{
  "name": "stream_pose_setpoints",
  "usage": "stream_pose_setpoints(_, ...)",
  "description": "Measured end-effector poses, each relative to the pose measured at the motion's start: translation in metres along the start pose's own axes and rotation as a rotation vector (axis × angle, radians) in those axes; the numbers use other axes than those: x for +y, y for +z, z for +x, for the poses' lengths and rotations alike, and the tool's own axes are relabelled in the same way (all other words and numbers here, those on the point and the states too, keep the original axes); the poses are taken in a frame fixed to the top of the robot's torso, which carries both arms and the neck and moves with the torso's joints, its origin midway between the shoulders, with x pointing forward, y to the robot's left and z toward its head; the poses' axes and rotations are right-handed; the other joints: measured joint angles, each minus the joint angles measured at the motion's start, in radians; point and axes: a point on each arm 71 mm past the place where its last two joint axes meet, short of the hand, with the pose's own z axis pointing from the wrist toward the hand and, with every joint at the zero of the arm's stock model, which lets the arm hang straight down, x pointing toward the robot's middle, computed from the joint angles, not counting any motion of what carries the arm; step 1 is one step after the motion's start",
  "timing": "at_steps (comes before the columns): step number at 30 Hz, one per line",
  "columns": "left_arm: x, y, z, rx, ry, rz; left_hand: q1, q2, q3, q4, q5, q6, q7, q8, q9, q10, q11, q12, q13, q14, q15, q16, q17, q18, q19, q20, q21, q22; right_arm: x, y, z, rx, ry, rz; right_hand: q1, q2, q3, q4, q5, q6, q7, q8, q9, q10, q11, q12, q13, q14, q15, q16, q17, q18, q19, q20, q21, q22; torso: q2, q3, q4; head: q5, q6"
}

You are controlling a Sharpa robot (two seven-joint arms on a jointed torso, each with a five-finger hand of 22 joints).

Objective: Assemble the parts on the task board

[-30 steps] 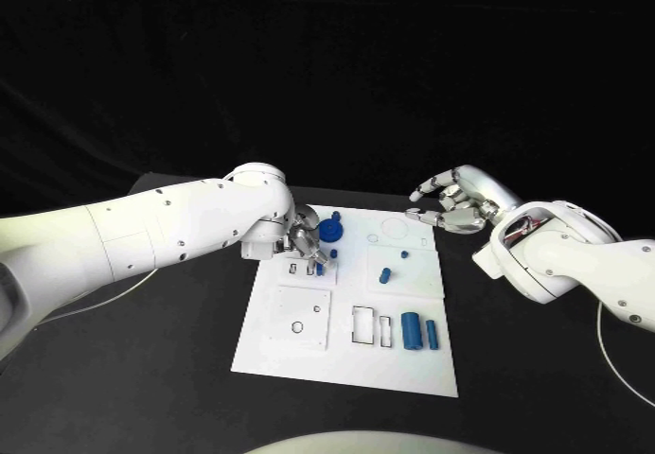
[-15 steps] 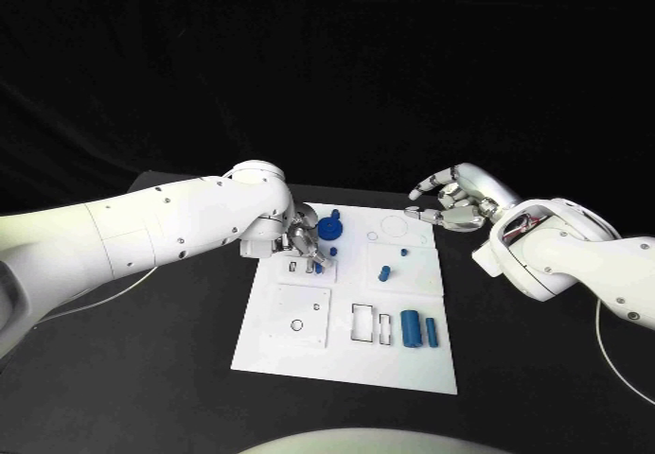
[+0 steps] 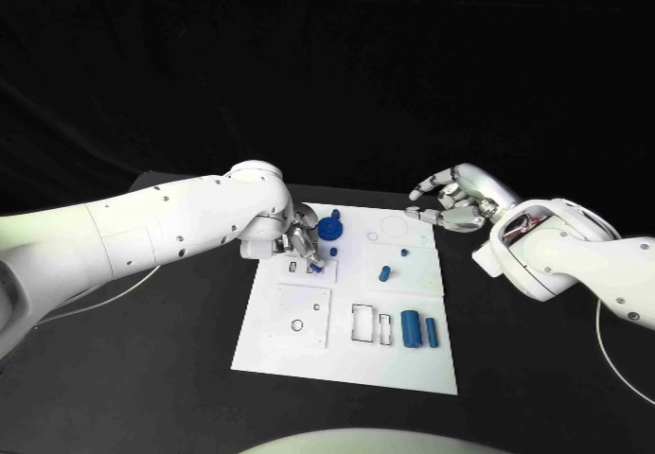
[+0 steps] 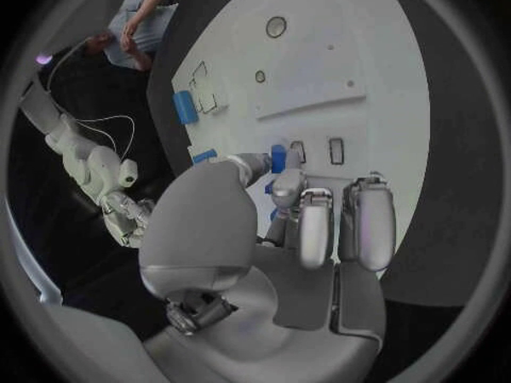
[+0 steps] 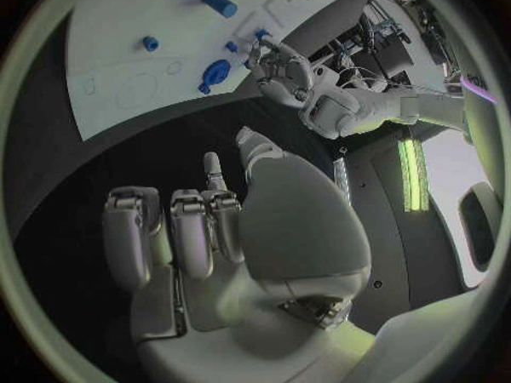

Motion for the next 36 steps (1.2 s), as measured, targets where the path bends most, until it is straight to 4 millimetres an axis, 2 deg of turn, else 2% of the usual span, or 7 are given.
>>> stream_pose_setpoints(1,0.002,0.000,0.000,0.001,-0.009,0.001,-0.012,-0.007,0.008,0.008,0.000,0.000,0.000,0.006,0.002,0.001,-0.001,0.000,0.000,0.000,0.000,0.000,0.000,0.000,0.000,0.000,0.000,0.000,0.000,0.000,0.000,0.000,0.000,0.000,-0.021,-0.002,-0.003,0.003,0.000,0.000,0.000,0.000,-0.001,0.000,0.000,0.000,0.000,0.000,0.000,0.000,0.000,0.000,0.000,0.000,0.000,0.000,0.000,0.0000,0.0000,0.000,0.001)
stream_pose_setpoints(2,0.003,-0.001,0.000,0.002,-0.016,0.001,-0.024,-0.009,0.039,-0.012,0.000,0.000,0.000,0.006,0.045,0.003,-0.003,0.000,0.000,0.000,0.000,0.000,0.000,0.000,0.000,0.000,0.000,0.000,0.000,0.000,0.000,0.000,0.000,0.001,-0.028,-0.003,-0.004,0.004,0.000,0.000,0.000,0.000,-0.001,0.000,0.000,0.000,0.000,0.000,0.000,0.000,0.000,0.000,0.000,0.000,0.000,0.000,0.000,0.0000,0.0000,0.001,0.001)
stream_pose_setpoints(10,0.017,-0.007,0.002,-0.004,-0.075,0.008,-0.070,-0.016,0.059,-0.022,0.017,0.000,0.000,0.018,0.112,0.011,-0.005,-0.001,0.004,0.000,0.000,0.000,0.000,0.000,0.000,0.000,0.000,0.000,-0.002,0.000,0.000,0.002,-0.002,0.003,-0.061,0.003,-0.023,0.005,-0.018,0.003,-0.003,0.005,-0.003,0.000,0.000,0.000,0.000,0.000,0.000,-0.004,0.000,0.000,0.000,0.000,-0.005,0.000,-0.001,0.0000,0.0023,-0.001,0.007)
stream_pose_setpoints(11,0.018,-0.008,0.002,-0.007,-0.081,0.010,-0.073,-0.020,0.089,-0.052,0.017,-0.003,0.003,0.018,0.112,0.011,-0.005,-0.001,0.004,0.000,0.000,0.000,0.000,0.000,0.000,0.000,0.000,0.000,-0.002,0.000,0.000,0.002,-0.002,0.004,-0.061,0.004,-0.023,0.005,-0.018,0.003,-0.003,0.005,-0.002,0.000,0.000,0.000,0.000,0.000,0.000,-0.004,0.000,0.000,0.000,0.000,-0.005,0.000,-0.001,0.0003,0.0026,-0.002,0.007)
stream_pose_setpoints(16,0.025,-0.014,0.004,-0.034,-0.111,0.016,-0.087,-0.023,0.089,-0.052,0.039,-0.001,0.002,0.025,0.118,0.016,-0.009,-0.001,0.004,0.000,0.000,0.000,0.000,0.000,0.000,0.000,0.000,0.000,-0.003,0.000,-0.001,0.002,-0.003,0.006,-0.061,0.004,-0.023,0.005,-0.018,0.003,-0.003,0.005,-0.002,0.000,0.000,0.000,0.000,0.000,0.000,-0.004,0.000,0.000,0.000,0.000,-0.005,0.000,-0.001,0.0007,0.0037,-0.002,0.009)
stream_pose_setpoints(26,0.030,-0.019,0.011,-0.115,-0.162,0.025,-0.132,-0.050,0.089,-0.052,0.137,0.016,-0.011,0.035,0.148,0.038,-0.017,0.006,0.019,0.004,-0.003,0.000,0.000,0.000,0.000,0.000,0.000,0.000,-0.005,-0.001,-0.002,0.002,-0.004,0.010,-0.065,0.008,-0.026,0.004,-0.018,0.003,-0.003,0.004,-0.002,0.000,0.000,0.000,0.000,-0.004,-0.004,-0.004,0.000,0.000,0.000,0.000,-0.005,0.000,0.000,0.0000,0.0055,0.001,0.005)
stream_pose_setpoints(36,0.027,-0.013,0.020,-0.193,-0.165,0.029,-0.139,-0.056,0.089,-0.052,0.150,0.024,-0.013,0.041,0.154,0.048,-0.021,0.012,0.029,0.000,-0.007,0.000,0.000,0.000,0.003,-0.003,0.004,0.000,-0.005,-0.001,-0.001,0.003,-0.004,0.010,-0.067,0.010,-0.028,0.005,-0.012,0.003,-0.003,0.004,-0.003,0.000,0.000,0.000,0.000,-0.004,-0.004,-0.004,0.000,0.000,0.000,0.000,-0.004,0.000,0.000,-0.0018,0.0063,0.004,0.002)
